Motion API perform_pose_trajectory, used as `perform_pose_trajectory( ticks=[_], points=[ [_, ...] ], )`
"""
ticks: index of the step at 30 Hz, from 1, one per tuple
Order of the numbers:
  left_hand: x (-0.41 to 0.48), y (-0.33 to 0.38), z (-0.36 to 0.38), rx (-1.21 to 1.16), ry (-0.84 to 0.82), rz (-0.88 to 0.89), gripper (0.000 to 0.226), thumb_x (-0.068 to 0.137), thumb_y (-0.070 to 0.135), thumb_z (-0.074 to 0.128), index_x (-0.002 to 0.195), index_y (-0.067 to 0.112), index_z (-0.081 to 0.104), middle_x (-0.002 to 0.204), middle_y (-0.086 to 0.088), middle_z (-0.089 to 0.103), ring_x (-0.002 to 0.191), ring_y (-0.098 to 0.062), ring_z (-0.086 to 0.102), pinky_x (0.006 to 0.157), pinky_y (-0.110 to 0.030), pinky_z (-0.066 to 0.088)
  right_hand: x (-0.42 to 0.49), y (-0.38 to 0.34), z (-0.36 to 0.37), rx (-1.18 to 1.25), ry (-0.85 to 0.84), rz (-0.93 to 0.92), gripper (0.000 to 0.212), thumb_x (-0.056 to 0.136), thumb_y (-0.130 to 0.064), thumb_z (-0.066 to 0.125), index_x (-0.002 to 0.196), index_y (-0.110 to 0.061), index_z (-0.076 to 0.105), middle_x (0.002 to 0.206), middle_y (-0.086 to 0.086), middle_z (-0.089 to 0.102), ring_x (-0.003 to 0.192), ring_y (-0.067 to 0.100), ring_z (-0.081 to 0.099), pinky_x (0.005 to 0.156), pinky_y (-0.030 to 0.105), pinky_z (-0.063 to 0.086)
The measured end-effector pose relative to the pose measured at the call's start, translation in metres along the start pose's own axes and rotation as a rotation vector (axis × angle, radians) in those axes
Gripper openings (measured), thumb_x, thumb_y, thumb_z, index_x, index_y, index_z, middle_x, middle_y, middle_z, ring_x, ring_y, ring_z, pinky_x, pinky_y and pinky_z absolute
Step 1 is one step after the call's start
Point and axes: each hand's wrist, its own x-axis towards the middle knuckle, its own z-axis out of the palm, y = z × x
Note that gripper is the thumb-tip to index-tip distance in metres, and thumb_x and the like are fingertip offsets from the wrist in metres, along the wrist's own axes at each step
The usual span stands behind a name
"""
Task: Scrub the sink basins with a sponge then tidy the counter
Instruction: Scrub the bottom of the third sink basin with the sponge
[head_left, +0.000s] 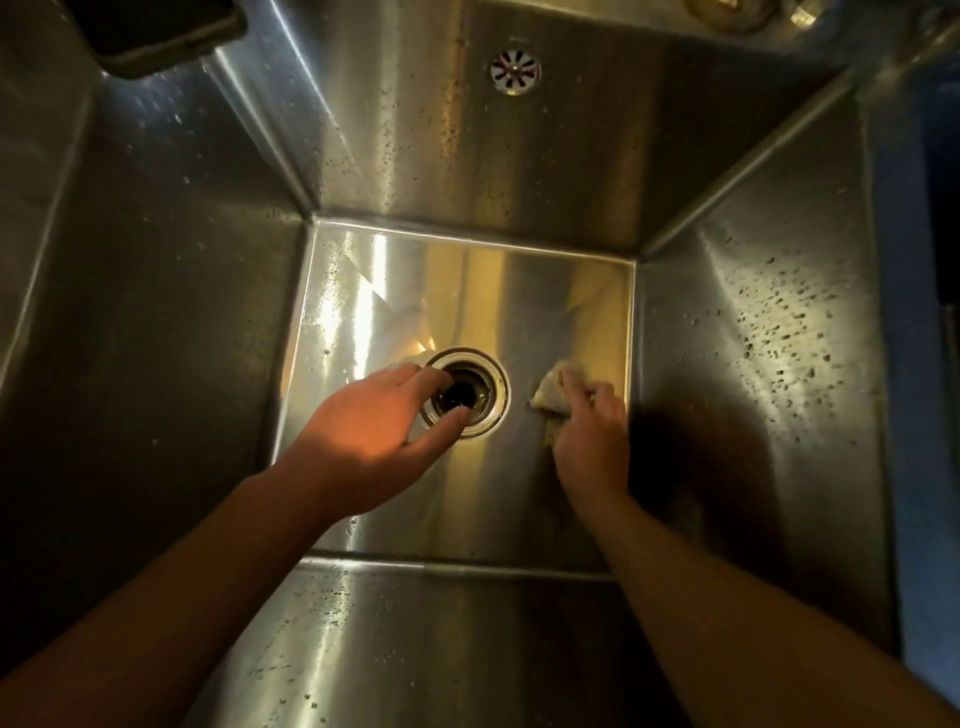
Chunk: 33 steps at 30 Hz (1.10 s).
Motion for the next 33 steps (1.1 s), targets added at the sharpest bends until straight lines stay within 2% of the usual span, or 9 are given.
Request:
perform_pose_trajectory(
  ticks=[2, 5, 10, 15, 17, 22, 25, 28, 33],
  points=[
    [0.0, 0.001, 0.001, 0.004, -0.014, -0.005, 0.064, 0.089, 0.071, 0.028, 0.134, 0.032, 0.052, 0.129, 0.009, 0.06, 0.112, -0.009, 0.055, 0.085, -0.03, 0.044, -0.033, 0.001, 0.004, -0.018, -0.086, 0.009, 0.074, 0.09, -0.016, 0.06, 0.154, -0.033, 0.028, 0.137, 0.003, 0.038, 0.118, 0.021, 0.04, 0.094, 0.031, 0.044],
    [0.0, 0.003, 0.0, 0.002, -0.008, -0.005, 0.062, 0.089, 0.071, 0.029, 0.132, 0.034, 0.052, 0.128, 0.01, 0.06, 0.111, -0.009, 0.054, 0.083, -0.028, 0.042, -0.034, -0.001, 0.0, -0.007, -0.149, -0.025, 0.075, 0.09, -0.013, 0.059, 0.154, -0.033, 0.026, 0.14, 0.002, 0.036, 0.119, 0.02, 0.038, 0.096, 0.032, 0.042],
    [0.001, 0.005, -0.004, -0.038, 0.019, 0.027, 0.05, 0.091, 0.066, 0.036, 0.125, 0.035, 0.056, 0.118, 0.011, 0.062, 0.102, -0.008, 0.055, 0.079, -0.03, 0.042, 0.037, -0.016, -0.011, -0.009, -0.077, -0.127, 0.069, 0.088, -0.007, 0.056, 0.15, -0.033, 0.036, 0.132, 0.003, 0.041, 0.116, 0.023, 0.041, 0.089, 0.037, 0.048],
    [0.0, 0.003, -0.005, -0.028, -0.002, 0.01, 0.056, 0.092, 0.068, 0.033, 0.129, 0.032, 0.054, 0.121, 0.008, 0.061, 0.106, -0.012, 0.057, 0.087, -0.039, 0.049, 0.044, -0.037, -0.008, 0.088, -0.043, -0.099, 0.068, 0.09, -0.007, 0.057, 0.151, -0.029, 0.035, 0.134, 0.002, 0.042, 0.117, 0.023, 0.04, 0.092, 0.037, 0.048],
    [-0.001, 0.004, -0.004, -0.03, -0.007, -0.003, 0.056, 0.091, 0.068, 0.033, 0.13, 0.032, 0.053, 0.123, 0.008, 0.061, 0.109, -0.011, 0.057, 0.088, -0.035, 0.047, 0.015, -0.034, -0.003, 0.092, -0.106, -0.13, 0.072, 0.089, -0.011, 0.061, 0.153, -0.03, 0.032, 0.134, 0.003, 0.043, 0.118, 0.023, 0.04, 0.093, 0.036, 0.047],
    [0.0, 0.005, -0.003, 0.005, -0.019, -0.014, 0.058, 0.09, 0.069, 0.032, 0.131, 0.032, 0.053, 0.125, 0.009, 0.06, 0.111, -0.009, 0.055, 0.082, -0.026, 0.038, -0.03, -0.024, 0.002, 0.014, -0.312, -0.339, 0.081, 0.088, -0.019, 0.064, 0.156, -0.031, 0.023, 0.141, 0.004, 0.041, 0.125, 0.021, 0.04, 0.101, 0.034, 0.043],
    [0.0, 0.003, -0.004, -0.007, -0.002, 0.001, 0.057, 0.09, 0.07, 0.03, 0.129, 0.034, 0.053, 0.121, 0.01, 0.06, 0.106, -0.008, 0.055, 0.079, -0.027, 0.038, -0.001, -0.027, 0.0, 0.008, -0.241, -0.342, 0.077, 0.086, -0.014, 0.065, 0.153, -0.03, 0.03, 0.135, 0.003, 0.045, 0.119, 0.02, 0.043, 0.096, 0.033, 0.046],
    [0.0, 0.002, -0.005, -0.03, 0.026, 0.017, 0.052, 0.092, 0.068, 0.033, 0.126, 0.035, 0.054, 0.117, 0.012, 0.061, 0.101, -0.006, 0.054, 0.078, -0.028, 0.039, 0.043, -0.029, -0.006, -0.005, -0.108, -0.216, 0.071, 0.087, -0.006, 0.058, 0.15, -0.029, 0.036, 0.129, 0.004, 0.045, 0.116, 0.024, 0.043, 0.091, 0.035, 0.046],
    [0.0, 0.003, -0.004, -0.062, 0.061, 0.028, 0.045, 0.093, 0.063, 0.04, 0.123, 0.035, 0.056, 0.116, 0.012, 0.062, 0.1, -0.005, 0.054, 0.076, -0.027, 0.041, 0.049, -0.034, -0.007, -0.041, -0.085, -0.173, 0.07, 0.09, -0.01, 0.057, 0.153, -0.029, 0.031, 0.132, 0.005, 0.043, 0.117, 0.025, 0.041, 0.092, 0.036, 0.046]
  ],
)
